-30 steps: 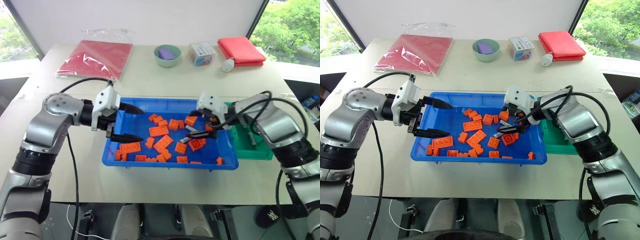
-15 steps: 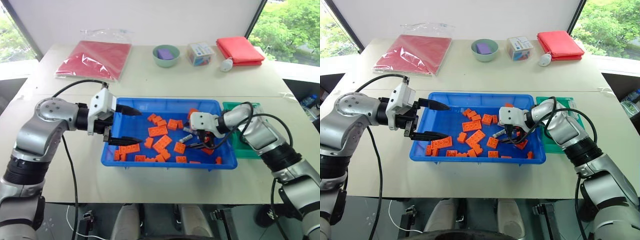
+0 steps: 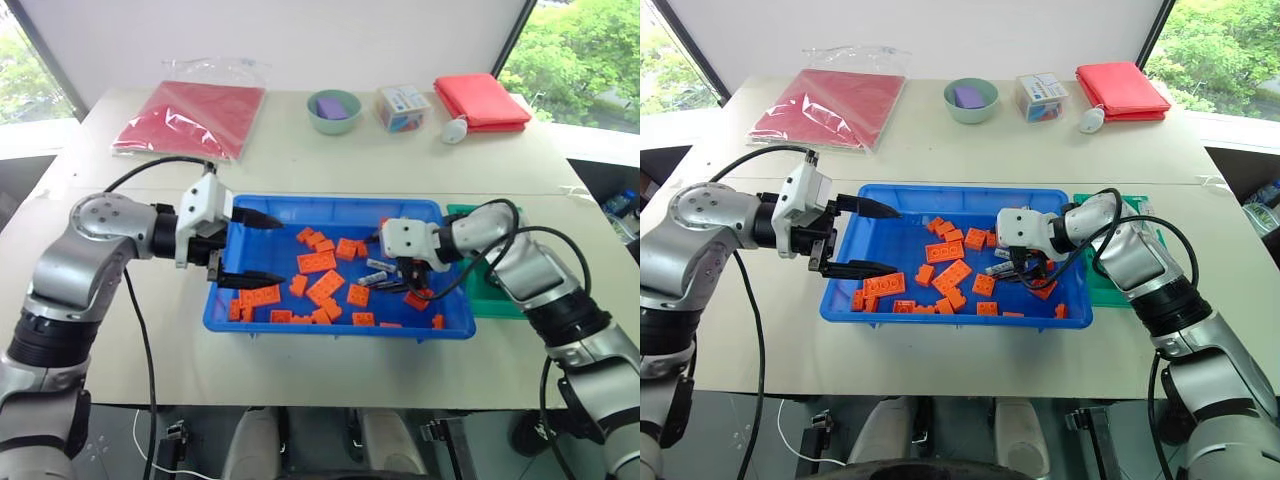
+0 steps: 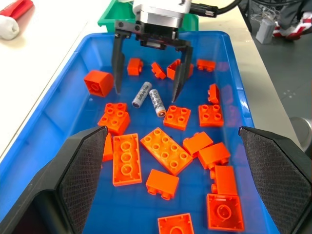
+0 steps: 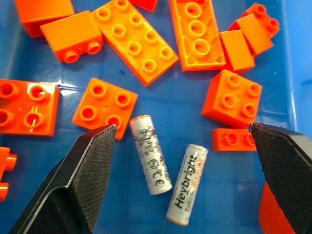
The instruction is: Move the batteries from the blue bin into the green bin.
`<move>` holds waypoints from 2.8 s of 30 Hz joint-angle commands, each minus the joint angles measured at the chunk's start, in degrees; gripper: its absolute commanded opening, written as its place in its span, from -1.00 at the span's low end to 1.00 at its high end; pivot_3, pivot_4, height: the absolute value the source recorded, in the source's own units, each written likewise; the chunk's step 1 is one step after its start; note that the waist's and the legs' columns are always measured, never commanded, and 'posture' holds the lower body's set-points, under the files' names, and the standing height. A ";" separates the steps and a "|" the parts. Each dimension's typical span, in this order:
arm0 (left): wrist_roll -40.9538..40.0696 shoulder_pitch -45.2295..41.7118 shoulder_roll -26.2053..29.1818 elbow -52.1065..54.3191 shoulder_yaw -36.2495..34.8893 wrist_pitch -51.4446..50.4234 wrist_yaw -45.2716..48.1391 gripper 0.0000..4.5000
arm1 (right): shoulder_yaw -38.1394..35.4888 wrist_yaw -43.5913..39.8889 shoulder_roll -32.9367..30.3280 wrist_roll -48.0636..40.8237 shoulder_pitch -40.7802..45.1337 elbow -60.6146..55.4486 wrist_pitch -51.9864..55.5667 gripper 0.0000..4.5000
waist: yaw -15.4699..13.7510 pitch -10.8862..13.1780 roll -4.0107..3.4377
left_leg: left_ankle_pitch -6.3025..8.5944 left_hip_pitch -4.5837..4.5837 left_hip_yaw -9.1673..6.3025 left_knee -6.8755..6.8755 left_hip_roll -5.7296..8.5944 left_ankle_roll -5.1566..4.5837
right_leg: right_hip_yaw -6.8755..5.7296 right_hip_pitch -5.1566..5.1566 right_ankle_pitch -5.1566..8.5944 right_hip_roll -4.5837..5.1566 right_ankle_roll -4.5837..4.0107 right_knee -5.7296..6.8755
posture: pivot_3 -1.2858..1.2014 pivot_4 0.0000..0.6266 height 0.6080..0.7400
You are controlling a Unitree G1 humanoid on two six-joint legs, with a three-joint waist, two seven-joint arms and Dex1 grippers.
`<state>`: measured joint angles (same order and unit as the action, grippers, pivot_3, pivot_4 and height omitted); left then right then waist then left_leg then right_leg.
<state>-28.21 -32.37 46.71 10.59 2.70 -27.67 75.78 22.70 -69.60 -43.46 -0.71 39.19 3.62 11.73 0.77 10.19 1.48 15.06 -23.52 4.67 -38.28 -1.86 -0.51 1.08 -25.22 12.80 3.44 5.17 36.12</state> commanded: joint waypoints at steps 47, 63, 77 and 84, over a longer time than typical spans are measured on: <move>0.74 -2.72 -0.79 -2.62 0.64 3.26 1.64 1.00 | -12.77 -0.20 -1.86 -3.70 -1.97 -7.82 11.13 -0.99 | -0.10 0.01 -0.01 | -0.01 0.02 -0.01 -0.01 0.00 0.01 | 0.00 0.03 -0.01 0.01 0.01 0.02 | 0.03 -0.52 0.93; 3.73 -7.87 -5.74 -11.24 3.98 8.76 4.76 1.00 | -43.08 10.27 -16.76 -12.11 -21.58 -20.70 32.30 -0.99 | -0.76 -0.02 0.02 | 0.00 0.07 0.03 -0.06 0.03 0.00 | 0.03 0.08 0.08 0.05 -0.13 0.00 | 0.03 -0.52 0.93; 3.75 -9.21 -6.31 -11.28 3.54 8.37 4.45 1.00 | -37.86 9.46 -15.51 -21.62 -17.88 -25.55 32.57 0.55 | 0.24 -0.02 0.02 | 0.00 0.07 -0.14 -0.06 0.01 0.00 | 0.06 0.09 0.00 0.00 0.00 -0.01 | 0.03 -0.52 0.93; 3.27 -8.87 -5.27 -9.65 3.14 6.98 3.71 1.00 | -15.50 7.62 -8.03 -16.50 -5.48 -24.43 25.76 0.55 | -0.02 -0.02 0.03 | 0.00 0.06 -0.18 -0.05 -0.04 0.00 | 0.05 0.06 0.04 -0.06 -0.07 0.00 | 0.03 -0.52 0.93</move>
<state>-24.32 -40.82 40.62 -0.91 7.43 -20.36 79.73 4.33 -60.57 -51.56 -19.72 32.32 -21.62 41.21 0.75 10.17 1.51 15.06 -23.49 4.50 -38.33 -1.88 -0.51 1.12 -25.17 12.84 3.39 5.11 36.12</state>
